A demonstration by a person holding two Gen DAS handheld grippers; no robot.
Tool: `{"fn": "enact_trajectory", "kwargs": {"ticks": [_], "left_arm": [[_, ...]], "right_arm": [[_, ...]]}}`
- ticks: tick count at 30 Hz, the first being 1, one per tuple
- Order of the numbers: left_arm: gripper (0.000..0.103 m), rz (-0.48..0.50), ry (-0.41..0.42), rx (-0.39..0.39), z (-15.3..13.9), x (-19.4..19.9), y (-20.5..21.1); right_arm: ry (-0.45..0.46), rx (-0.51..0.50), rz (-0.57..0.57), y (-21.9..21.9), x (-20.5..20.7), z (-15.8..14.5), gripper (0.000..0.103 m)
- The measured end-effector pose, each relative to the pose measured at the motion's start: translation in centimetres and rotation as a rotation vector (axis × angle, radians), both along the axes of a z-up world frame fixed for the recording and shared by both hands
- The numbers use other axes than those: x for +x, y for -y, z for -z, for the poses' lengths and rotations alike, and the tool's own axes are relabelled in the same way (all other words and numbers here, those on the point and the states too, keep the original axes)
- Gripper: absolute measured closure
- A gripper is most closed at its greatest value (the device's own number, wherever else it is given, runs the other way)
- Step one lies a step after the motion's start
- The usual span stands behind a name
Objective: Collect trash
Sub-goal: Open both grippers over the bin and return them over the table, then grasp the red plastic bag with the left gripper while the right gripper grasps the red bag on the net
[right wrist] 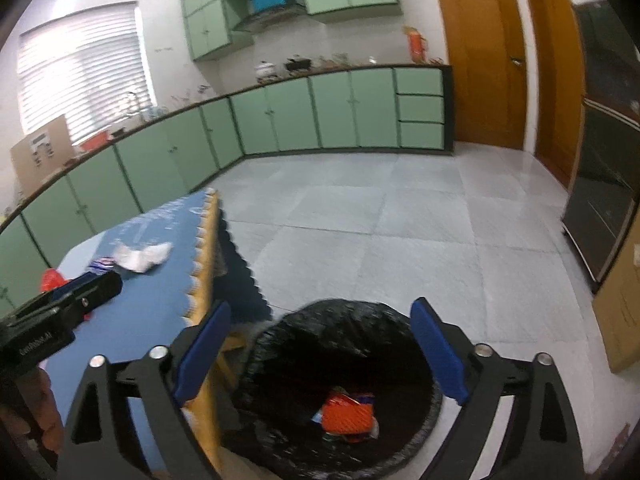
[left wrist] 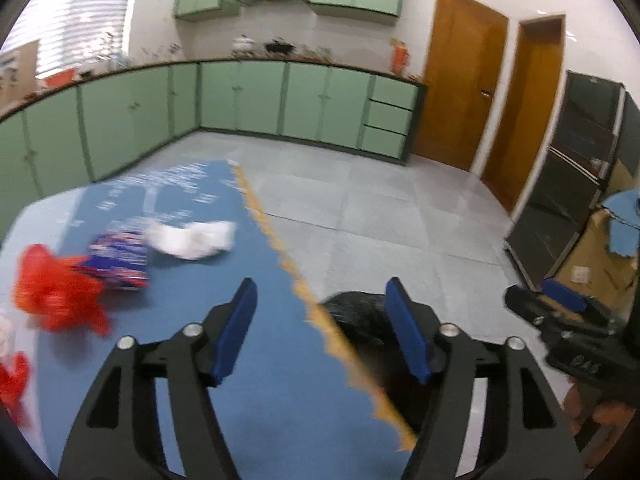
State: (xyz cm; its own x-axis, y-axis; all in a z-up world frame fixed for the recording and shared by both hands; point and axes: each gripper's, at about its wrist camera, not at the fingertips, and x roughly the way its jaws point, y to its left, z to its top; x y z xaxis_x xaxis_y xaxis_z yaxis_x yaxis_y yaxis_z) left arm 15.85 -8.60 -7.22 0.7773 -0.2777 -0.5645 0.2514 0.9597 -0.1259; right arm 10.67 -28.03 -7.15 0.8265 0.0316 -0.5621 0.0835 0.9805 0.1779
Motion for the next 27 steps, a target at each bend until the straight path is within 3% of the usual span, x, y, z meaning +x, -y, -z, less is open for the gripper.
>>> {"fn": "enact_trajectory", "kwargs": {"ticks": [7, 17, 27], "left_arm": [[0.030, -0.201, 0.019, 0.046, -0.6, -2.3, -8.5], [0.021, -0.498, 0.037, 0.145, -0.5, -6.4, -19.7], [0.016, -0.604, -0.054, 0.149, 2.4, -7.3, -25.6]], "right_arm": [[0.051, 0.013, -0.151, -7.0, 0.9, -1.5, 0.007], [0.075, 0.040, -0.326, -16.8, 2.1, -1.2, 0.007], [0.063, 0.007, -0.411, -21.8, 2.3, -0.6, 0.007]]}}
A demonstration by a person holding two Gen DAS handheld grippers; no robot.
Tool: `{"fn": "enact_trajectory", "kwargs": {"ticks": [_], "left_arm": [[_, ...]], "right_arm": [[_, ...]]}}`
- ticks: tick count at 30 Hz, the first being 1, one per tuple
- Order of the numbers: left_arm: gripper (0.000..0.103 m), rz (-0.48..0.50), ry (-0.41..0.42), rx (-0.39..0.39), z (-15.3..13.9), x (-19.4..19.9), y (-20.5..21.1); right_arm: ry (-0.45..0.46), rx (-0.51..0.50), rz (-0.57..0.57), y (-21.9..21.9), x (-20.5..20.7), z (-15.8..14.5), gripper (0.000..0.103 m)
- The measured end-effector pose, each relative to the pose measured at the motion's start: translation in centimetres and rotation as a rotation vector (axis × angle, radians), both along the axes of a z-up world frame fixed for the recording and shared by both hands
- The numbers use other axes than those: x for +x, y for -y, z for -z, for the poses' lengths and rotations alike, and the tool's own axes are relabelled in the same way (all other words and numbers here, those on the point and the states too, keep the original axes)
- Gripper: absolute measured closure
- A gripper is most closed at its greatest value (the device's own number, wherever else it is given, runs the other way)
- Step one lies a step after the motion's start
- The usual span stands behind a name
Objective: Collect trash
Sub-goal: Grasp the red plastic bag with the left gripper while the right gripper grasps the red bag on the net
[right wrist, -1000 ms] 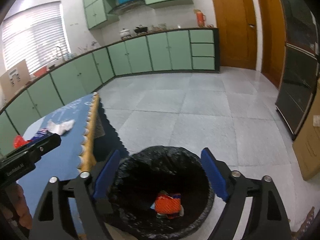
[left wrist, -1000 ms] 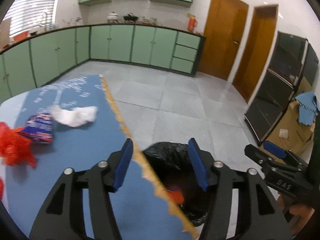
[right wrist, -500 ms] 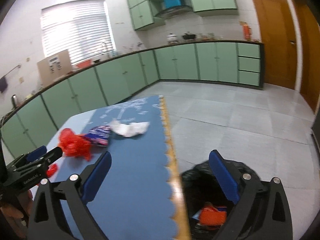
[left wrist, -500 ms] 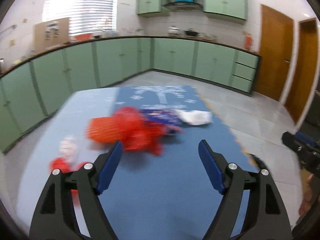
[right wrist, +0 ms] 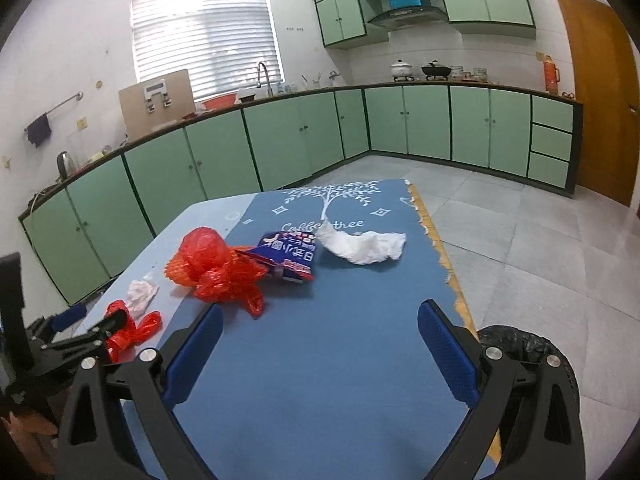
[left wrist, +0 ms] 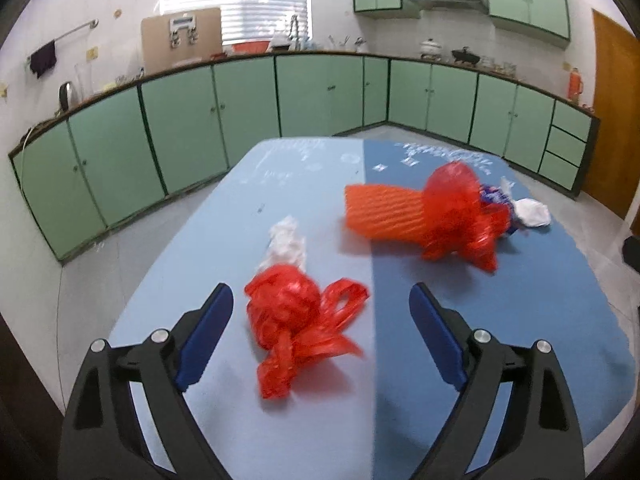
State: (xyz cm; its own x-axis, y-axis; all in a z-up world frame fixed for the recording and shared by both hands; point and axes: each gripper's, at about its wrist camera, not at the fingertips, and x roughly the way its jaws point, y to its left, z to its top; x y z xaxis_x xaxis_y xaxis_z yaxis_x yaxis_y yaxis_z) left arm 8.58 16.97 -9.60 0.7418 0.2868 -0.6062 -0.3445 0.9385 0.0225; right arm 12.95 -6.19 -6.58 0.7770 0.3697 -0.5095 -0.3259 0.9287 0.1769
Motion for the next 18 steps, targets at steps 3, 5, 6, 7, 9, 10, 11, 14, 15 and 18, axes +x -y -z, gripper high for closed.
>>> {"fn": "enact_trajectory", "kwargs": {"ticks": [3, 5, 6, 7, 9, 10, 11, 14, 15, 18], "left_arm": [[0.015, -0.009, -0.016, -0.006, 0.9, 0.3, -0.6], [0.014, -0.015, -0.024, -0.013, 1.4, 0.5, -1.1], [0.014, -0.018, -0.027, -0.017, 1.7, 0.7, -1.1], [0.014, -0.021, -0.031, -0.024, 1.9, 0.9, -1.4], [0.014, -0.025, -0.036, -0.036, 2.2, 1.1, -1.8], [0.014, -0.025, -0.039, -0.045, 2.4, 1.3, -1.9], [0.014, -0.024, -0.043, -0.054, 2.5, 1.5, -1.9], [0.014, -0.020, -0.055, -0.079, 2.8, 2.0, -2.0], [0.014, -0.019, -0.056, -0.086, 2.9, 2.1, -2.1], [0.018, -0.021, -0.060, -0.117, 3.1, 2.3, -2.3]], "right_arm": [[-0.005, -0.007, -0.002, -0.7, 0.2, 0.2, 0.007], [-0.013, -0.012, -0.004, -1.0, 0.3, 0.3, 0.007], [-0.015, -0.014, -0.005, -1.1, 0.4, 0.5, 0.007], [-0.018, -0.017, -0.008, -1.3, 0.4, 0.6, 0.007], [-0.023, -0.022, -0.014, -1.6, 0.6, 0.9, 0.007], [-0.025, -0.024, -0.017, -1.7, 0.7, 0.9, 0.007], [-0.028, -0.026, -0.021, -1.9, 0.8, 1.1, 0.007], [-0.036, -0.029, -0.032, -2.5, 1.1, 1.4, 0.007], [-0.039, -0.030, -0.036, -2.6, 1.2, 1.5, 0.007], [-0.041, -0.032, -0.047, -3.0, 1.4, 1.6, 0.008]]}}
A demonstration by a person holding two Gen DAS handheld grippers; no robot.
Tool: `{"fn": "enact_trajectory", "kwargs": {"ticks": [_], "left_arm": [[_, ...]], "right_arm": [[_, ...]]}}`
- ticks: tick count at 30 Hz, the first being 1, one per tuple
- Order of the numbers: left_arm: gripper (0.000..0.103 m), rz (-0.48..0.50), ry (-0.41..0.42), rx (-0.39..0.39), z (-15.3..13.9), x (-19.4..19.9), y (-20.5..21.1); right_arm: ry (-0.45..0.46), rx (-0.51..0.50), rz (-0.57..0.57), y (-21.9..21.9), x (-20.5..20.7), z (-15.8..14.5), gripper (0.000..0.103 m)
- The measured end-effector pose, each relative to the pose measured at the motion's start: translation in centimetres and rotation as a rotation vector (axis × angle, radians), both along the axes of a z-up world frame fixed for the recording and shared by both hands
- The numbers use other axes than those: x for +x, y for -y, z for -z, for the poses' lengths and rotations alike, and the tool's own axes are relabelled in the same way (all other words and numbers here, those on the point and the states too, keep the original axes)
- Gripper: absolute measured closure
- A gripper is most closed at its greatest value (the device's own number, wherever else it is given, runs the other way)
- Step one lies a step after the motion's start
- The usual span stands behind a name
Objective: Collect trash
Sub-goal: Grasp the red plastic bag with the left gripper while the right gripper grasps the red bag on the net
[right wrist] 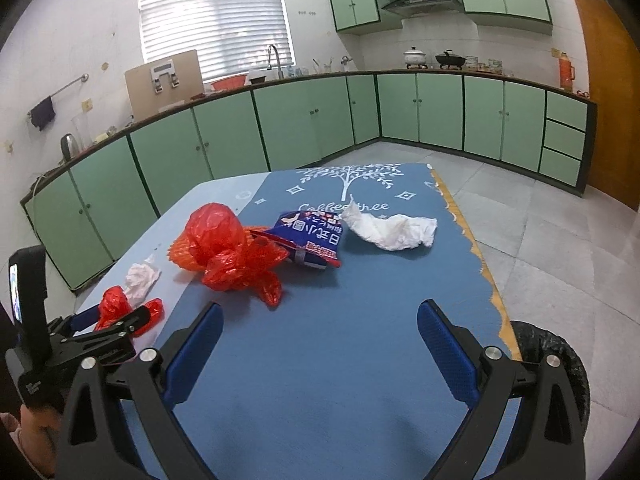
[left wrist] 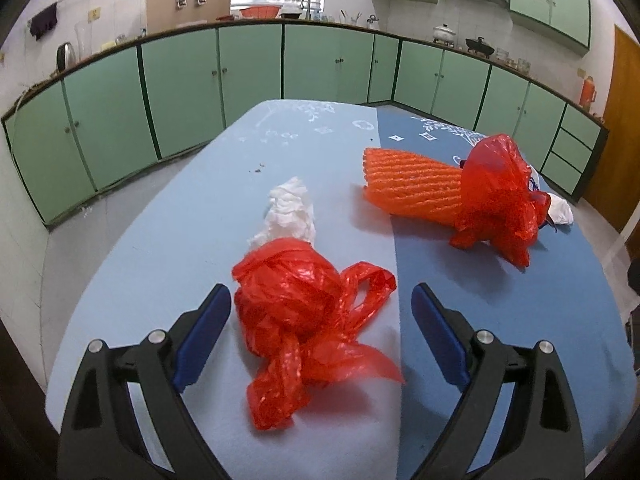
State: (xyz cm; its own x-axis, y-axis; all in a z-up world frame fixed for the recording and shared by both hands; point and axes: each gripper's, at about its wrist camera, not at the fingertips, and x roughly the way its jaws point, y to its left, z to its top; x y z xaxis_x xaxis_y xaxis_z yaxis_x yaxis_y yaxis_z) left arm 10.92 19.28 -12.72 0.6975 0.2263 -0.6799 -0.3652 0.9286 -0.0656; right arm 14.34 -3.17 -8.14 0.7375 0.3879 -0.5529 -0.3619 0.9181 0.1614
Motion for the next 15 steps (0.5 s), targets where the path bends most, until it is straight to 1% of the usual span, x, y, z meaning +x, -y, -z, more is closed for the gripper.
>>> {"fn": "enact_trajectory", "kwargs": {"ticks": [2, 3, 4, 5, 12, 15], "left_arm": [[0.038, 0.000, -0.010, -0.015, 0.3, 0.1, -0.1], [0.041, 0.003, -0.018, -0.029, 0.5, 0.2, -0.2], [0.048, 0.004, -0.020, -0.037, 0.6, 0.2, -0.3], [0.057, 0.005, -0.022, -0.046, 0.7, 0.2, -0.3], [0.060, -0.010, -0.012, -0.079, 0.4, -0.6, -0.5], [0.061, -0.009, 0.017, -0.079, -0.5, -1.2, -0.2]], "right_arm": [[-0.002, 0.002, -0.008, -0.3, 0.1, 0.0, 0.009], [-0.003, 0.003, -0.012, -0.4, 0.2, 0.0, 0.010], [-0.005, 0.003, -0.016, -0.6, 0.3, 0.0, 0.011], [-0.006, 0.004, -0.020, -0.7, 0.5, 0.0, 0.011], [-0.024, 0.006, -0.088, -2.8, 1.7, 0.4, 0.022], [-0.030, 0.010, -0.113, -4.1, 2.4, 0.5, 0.026]]}}
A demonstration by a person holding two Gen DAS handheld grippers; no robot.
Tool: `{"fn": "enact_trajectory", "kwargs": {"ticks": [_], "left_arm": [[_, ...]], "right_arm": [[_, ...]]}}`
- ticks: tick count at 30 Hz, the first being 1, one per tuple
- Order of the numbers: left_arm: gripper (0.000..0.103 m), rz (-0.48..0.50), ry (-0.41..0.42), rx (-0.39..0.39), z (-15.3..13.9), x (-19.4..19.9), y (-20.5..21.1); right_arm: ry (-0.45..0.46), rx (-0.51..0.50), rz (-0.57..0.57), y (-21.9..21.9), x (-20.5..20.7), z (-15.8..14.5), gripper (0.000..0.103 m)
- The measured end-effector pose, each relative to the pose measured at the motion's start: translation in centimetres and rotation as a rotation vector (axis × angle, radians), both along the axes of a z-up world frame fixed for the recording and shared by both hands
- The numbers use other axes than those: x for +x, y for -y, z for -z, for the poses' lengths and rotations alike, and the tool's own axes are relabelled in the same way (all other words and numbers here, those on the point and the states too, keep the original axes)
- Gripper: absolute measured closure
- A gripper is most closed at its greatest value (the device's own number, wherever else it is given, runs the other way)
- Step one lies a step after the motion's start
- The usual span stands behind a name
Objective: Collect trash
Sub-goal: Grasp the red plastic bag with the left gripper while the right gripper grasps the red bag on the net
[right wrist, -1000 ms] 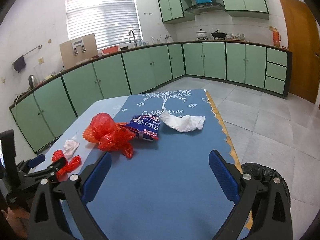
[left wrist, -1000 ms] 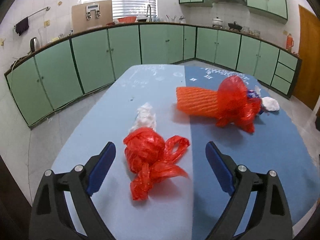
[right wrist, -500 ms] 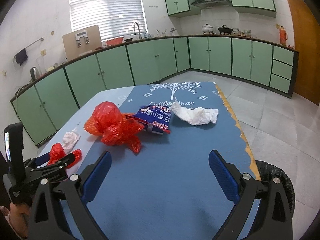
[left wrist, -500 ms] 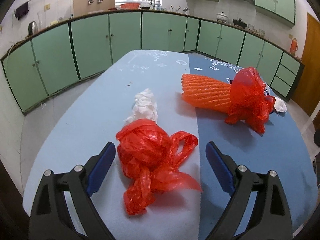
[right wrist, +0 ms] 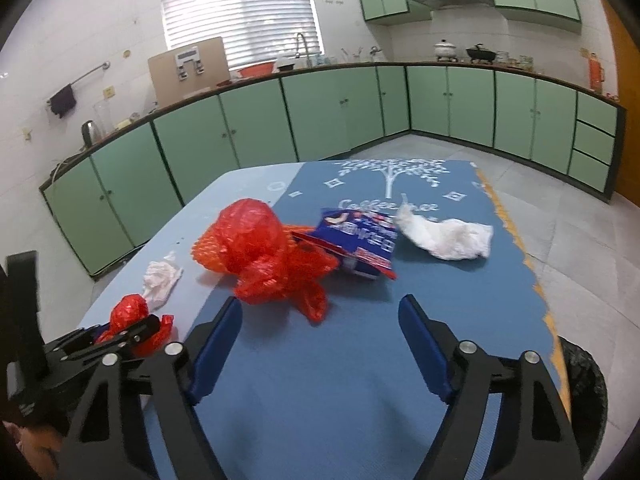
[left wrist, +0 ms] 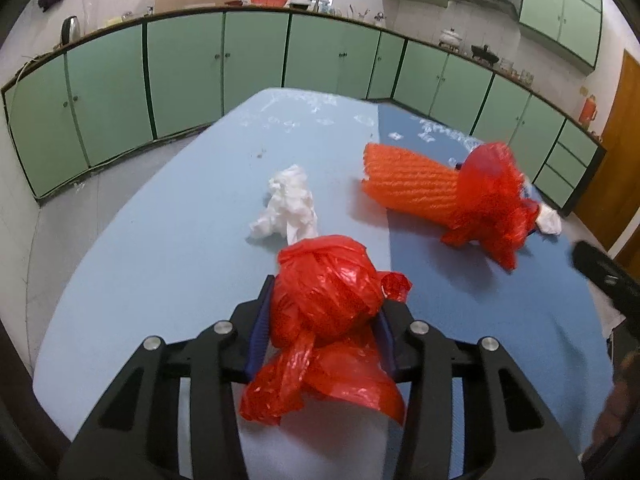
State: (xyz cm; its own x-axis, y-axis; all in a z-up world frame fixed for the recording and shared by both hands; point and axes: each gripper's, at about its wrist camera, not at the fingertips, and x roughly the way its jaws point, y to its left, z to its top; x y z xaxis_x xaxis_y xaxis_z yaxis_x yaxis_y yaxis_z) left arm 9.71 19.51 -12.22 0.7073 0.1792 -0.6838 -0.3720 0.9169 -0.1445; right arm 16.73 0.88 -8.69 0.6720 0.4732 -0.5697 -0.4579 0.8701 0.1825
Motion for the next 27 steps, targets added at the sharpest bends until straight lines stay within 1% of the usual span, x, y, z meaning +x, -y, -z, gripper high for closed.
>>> {"fn": "enact_trajectory", "kwargs": {"ticks": [5, 8, 11, 14, 15, 16, 17, 18, 19, 27], "left_arm": [[0.061, 0.022, 0.072, 0.046, -2.1, -0.4, 0.5], [0.061, 0.020, 0.093, 0.050, -2.7, -0.2, 0.2], [0.061, 0.015, 0.097, 0.054, -2.7, 0.0, -0.3], [0.061, 0.011, 0.092, 0.050, -2.4, 0.2, -0.7], [0.061, 0.011, 0.090, 0.049, -2.3, 0.2, -0.8], [0.061, 0.010, 0.088, 0.048, -2.3, 0.2, -0.8], [0.061, 0.010, 0.087, 0.047, -2.2, 0.2, -0.9], [0.061, 0.010, 0.086, 0.047, -2.1, 0.2, -1.0], [0.061, 0.010, 0.085, 0.047, -2.1, 0.2, -1.0], [0.061, 0.024, 0.100, 0.043, -2.5, 0.2, -0.5]], "right_arm": [[-0.017, 0.007, -0.035, -2.2, 1.5, 0.5, 0.033], [-0.030, 0.002, -0.053, -3.3, 2.2, 0.8, 0.039], [-0.044, 0.002, -0.074, -4.2, 2.8, 1.2, 0.047], [-0.064, -0.009, -0.095, -5.0, 3.4, 1.8, 0.057], [-0.071, -0.007, -0.100, -5.2, 3.5, 1.9, 0.065], [-0.084, -0.005, -0.109, -5.3, 3.7, 2.1, 0.071], [-0.088, -0.006, -0.113, -5.4, 3.8, 2.2, 0.074], [-0.089, -0.006, -0.118, -5.4, 3.7, 2.3, 0.079], [-0.089, -0.004, -0.126, -5.4, 3.7, 2.3, 0.082], [-0.070, 0.019, -0.147, -3.7, 2.0, 1.1, 0.087]]}}
